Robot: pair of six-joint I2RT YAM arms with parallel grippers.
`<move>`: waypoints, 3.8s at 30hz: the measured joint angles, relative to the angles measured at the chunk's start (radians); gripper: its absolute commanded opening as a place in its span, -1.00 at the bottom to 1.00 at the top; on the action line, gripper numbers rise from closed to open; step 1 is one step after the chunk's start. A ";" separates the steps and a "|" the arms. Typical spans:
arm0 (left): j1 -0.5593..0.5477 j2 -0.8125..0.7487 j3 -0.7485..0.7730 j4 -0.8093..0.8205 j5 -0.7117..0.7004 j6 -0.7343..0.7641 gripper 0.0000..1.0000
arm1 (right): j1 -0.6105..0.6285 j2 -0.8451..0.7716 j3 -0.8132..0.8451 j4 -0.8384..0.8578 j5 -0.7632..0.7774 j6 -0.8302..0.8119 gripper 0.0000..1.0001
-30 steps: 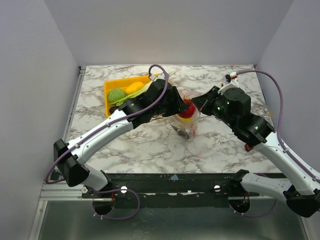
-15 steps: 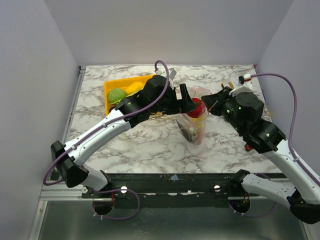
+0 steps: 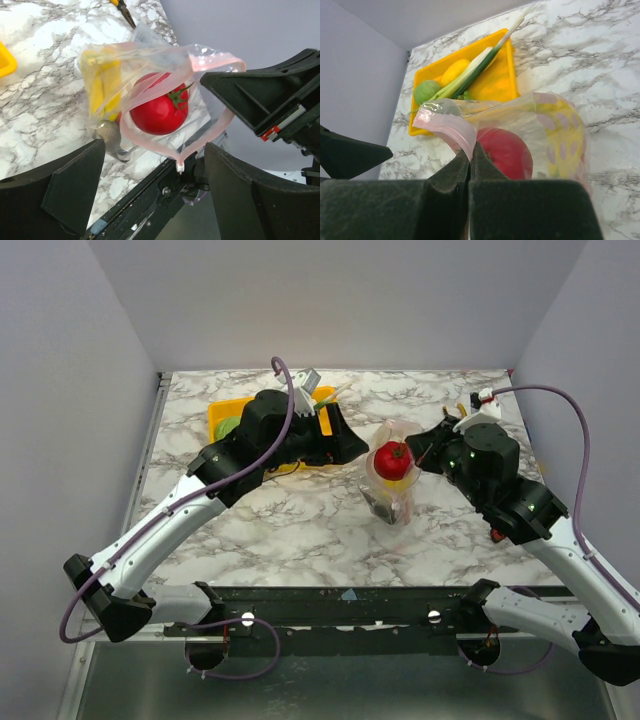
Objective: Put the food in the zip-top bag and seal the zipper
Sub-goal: Place the fake vegetable in the zipper food storage bag, then adjust the zipper food storage bag at the center of the board.
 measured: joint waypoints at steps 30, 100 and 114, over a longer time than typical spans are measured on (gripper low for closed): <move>0.024 0.099 -0.291 0.328 0.180 -0.177 -0.45 | 0.000 0.018 0.003 -0.012 -0.024 -0.029 -0.99; -0.022 0.189 -0.113 0.463 0.406 -0.192 -0.45 | 0.000 -0.033 0.219 -0.290 0.261 -0.145 -0.99; 0.136 0.091 -0.213 0.273 0.396 -0.023 0.42 | 0.000 0.005 -0.041 -0.214 0.145 -0.080 -0.99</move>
